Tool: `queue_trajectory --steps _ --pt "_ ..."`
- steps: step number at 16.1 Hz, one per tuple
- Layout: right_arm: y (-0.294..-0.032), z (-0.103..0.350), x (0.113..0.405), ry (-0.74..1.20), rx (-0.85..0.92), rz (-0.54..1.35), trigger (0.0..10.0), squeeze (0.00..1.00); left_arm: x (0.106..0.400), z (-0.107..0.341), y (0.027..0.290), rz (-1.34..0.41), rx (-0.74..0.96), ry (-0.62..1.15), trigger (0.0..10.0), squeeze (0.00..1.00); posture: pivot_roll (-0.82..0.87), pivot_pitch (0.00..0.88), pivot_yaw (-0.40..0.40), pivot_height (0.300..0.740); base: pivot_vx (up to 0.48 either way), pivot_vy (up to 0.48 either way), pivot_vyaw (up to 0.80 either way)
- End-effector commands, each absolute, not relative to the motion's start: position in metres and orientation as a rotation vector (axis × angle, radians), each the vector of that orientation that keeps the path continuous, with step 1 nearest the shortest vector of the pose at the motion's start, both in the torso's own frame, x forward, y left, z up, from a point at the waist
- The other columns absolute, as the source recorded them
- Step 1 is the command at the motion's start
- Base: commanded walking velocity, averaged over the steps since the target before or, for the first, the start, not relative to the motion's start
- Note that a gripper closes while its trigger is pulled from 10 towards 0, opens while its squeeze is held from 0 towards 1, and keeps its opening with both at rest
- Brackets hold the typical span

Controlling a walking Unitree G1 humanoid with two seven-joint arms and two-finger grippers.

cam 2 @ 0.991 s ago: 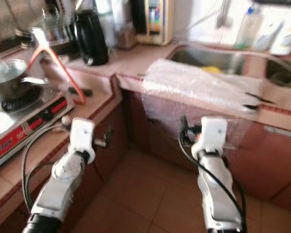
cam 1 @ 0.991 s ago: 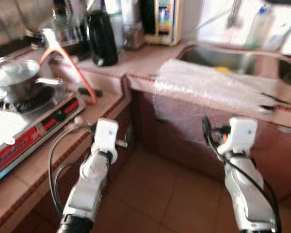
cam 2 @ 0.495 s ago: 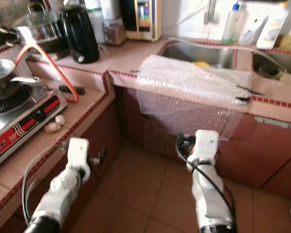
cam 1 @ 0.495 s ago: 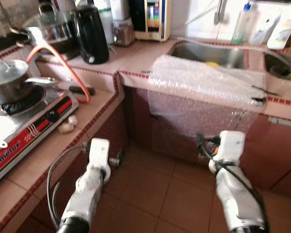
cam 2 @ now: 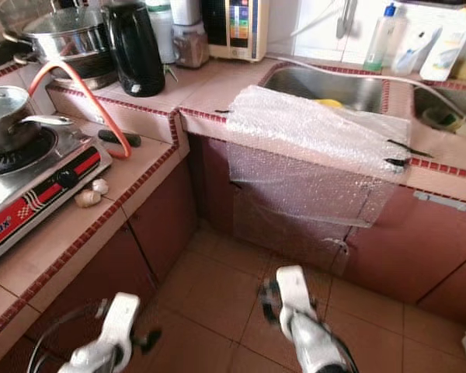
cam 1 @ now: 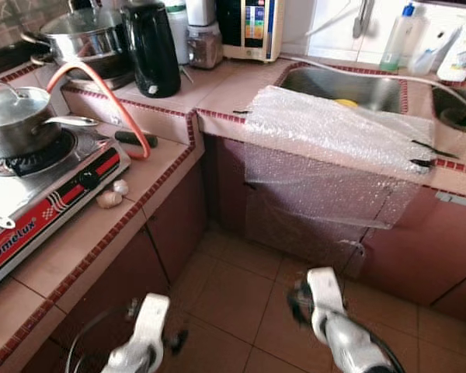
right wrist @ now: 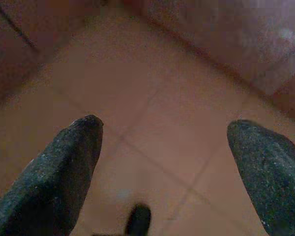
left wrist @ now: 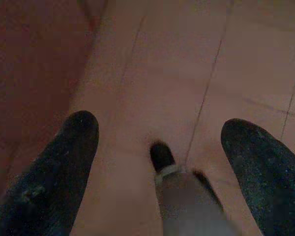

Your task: Kitchen organization

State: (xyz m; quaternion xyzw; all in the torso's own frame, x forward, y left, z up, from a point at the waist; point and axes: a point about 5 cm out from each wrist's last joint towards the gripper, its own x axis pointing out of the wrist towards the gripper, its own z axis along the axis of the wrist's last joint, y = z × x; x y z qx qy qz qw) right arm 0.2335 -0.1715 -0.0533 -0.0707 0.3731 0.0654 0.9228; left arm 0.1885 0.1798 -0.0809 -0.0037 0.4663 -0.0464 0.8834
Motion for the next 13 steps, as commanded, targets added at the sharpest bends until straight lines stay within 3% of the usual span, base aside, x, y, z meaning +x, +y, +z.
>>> queue_trajectory --steps 1,3,5,13 --pt "-0.179 -0.063 0.221 0.83 -0.149 0.111 10.0 0.0 0.175 -0.087 0.193 0.005 -0.078 1.034 10.0 0.0 -0.06 0.0 0.023 0.74 0.0 0.0 0.0" --pt "-0.183 -0.07 0.21 0.881 -0.176 0.104 10.0 0.0 0.171 -0.089 0.194 -0.025 -0.038 1.052 10.0 0.0 -0.06 0.0 0.024 0.74 0.0 0.0 0.0" --pt "-0.189 -0.079 0.192 0.95 -0.195 0.084 10.0 0.0 0.17 -0.089 0.193 -0.085 0.023 1.062 10.0 0.0 -0.06 0.0 0.027 0.74 0.0 0.0 -0.78" --pt "-0.181 -0.085 0.182 0.964 -0.188 0.104 10.0 0.0 0.177 -0.088 0.182 -0.212 0.109 1.082 10.0 0.0 -0.1 0.022 0.084 0.74 0.0 0.0 -0.74"
